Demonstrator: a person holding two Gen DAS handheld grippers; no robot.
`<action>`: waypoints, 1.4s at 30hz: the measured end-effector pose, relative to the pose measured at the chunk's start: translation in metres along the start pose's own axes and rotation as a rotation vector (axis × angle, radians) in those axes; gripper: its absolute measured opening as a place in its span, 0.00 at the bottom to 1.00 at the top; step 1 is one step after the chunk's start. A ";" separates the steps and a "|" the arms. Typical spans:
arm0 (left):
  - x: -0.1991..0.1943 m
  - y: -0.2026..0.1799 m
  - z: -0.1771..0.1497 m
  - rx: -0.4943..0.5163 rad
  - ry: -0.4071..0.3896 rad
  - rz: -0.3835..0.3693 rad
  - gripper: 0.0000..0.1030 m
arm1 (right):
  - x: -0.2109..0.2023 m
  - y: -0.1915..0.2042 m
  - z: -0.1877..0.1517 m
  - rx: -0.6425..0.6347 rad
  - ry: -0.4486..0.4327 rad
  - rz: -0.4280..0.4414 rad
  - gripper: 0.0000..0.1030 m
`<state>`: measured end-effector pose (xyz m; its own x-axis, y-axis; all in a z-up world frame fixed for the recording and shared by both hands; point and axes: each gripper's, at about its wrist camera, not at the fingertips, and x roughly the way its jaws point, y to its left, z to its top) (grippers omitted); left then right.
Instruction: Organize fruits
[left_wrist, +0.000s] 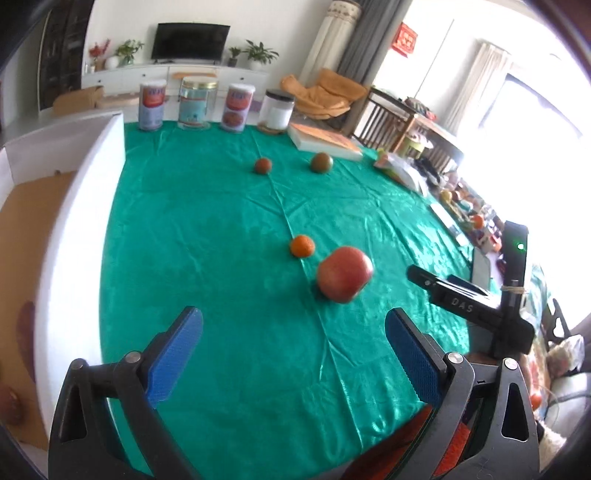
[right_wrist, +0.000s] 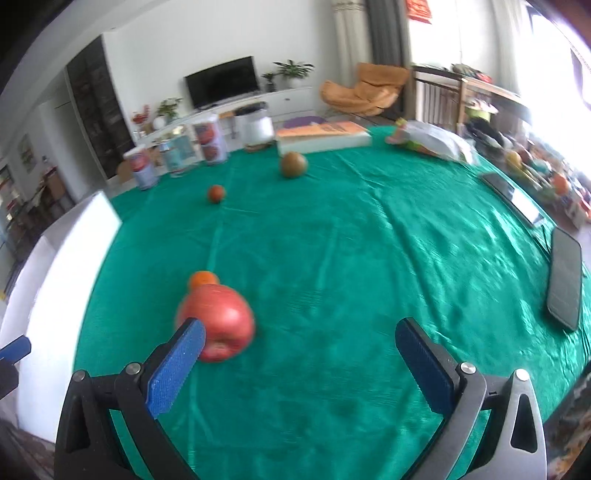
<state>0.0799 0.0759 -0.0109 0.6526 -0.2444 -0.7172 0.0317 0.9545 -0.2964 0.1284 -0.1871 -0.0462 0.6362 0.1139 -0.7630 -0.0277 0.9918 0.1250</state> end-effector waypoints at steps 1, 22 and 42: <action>0.016 0.000 0.001 0.008 0.009 0.035 0.97 | 0.006 -0.011 0.000 0.021 0.006 -0.024 0.99; 0.119 0.036 -0.009 0.055 0.054 0.345 0.99 | 0.073 -0.035 -0.003 0.007 0.084 -0.180 1.00; 0.120 0.035 -0.007 0.059 0.060 0.346 1.00 | 0.051 -0.023 -0.003 0.002 -0.012 -0.020 1.00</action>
<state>0.1536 0.0789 -0.1119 0.5867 0.0877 -0.8050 -0.1389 0.9903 0.0067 0.1591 -0.2040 -0.0902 0.6460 0.0930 -0.7577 -0.0129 0.9937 0.1110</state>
